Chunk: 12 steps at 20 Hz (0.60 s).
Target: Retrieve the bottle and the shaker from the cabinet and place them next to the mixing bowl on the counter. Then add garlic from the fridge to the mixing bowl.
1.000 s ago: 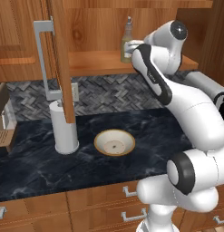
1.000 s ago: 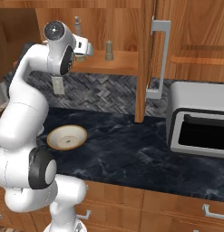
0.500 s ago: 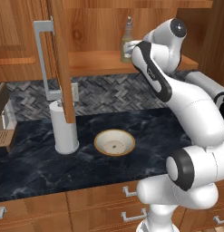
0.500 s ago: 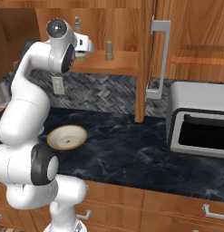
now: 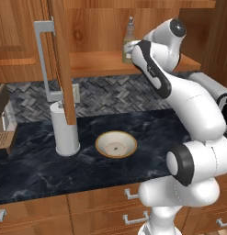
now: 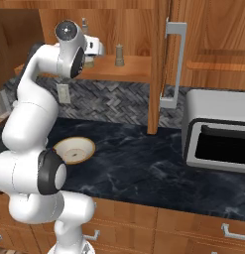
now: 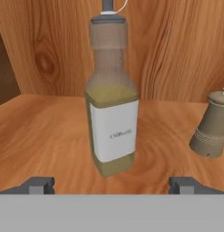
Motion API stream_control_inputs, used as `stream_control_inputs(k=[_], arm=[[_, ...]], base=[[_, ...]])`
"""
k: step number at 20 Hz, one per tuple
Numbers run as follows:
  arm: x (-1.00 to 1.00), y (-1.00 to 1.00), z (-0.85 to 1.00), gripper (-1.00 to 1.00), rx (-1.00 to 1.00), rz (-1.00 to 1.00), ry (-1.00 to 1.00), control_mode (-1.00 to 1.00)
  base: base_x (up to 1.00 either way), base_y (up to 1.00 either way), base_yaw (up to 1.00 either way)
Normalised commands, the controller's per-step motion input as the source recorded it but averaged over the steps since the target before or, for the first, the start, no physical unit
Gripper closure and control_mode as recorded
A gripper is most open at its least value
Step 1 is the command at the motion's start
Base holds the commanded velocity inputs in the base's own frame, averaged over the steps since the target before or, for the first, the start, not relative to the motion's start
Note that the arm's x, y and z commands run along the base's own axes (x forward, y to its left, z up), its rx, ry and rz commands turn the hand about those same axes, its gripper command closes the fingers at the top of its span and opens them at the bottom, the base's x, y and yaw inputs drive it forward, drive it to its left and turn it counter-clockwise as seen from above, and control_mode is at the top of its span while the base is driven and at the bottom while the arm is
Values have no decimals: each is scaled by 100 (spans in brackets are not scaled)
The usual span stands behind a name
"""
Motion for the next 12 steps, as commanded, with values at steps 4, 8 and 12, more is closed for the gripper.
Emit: stream_control_inputs(k=[4, 8, 12], arm=[[28, 0, 0, -100, 0, 0, 3, -100], [26, 1, -5, -100, 0, 0, 5, -100], [23, 4, -9, -100, 0, 0, 4, -100]], base=[[0, 0, 0], [0, 0, 0], [0, 0, 0]])
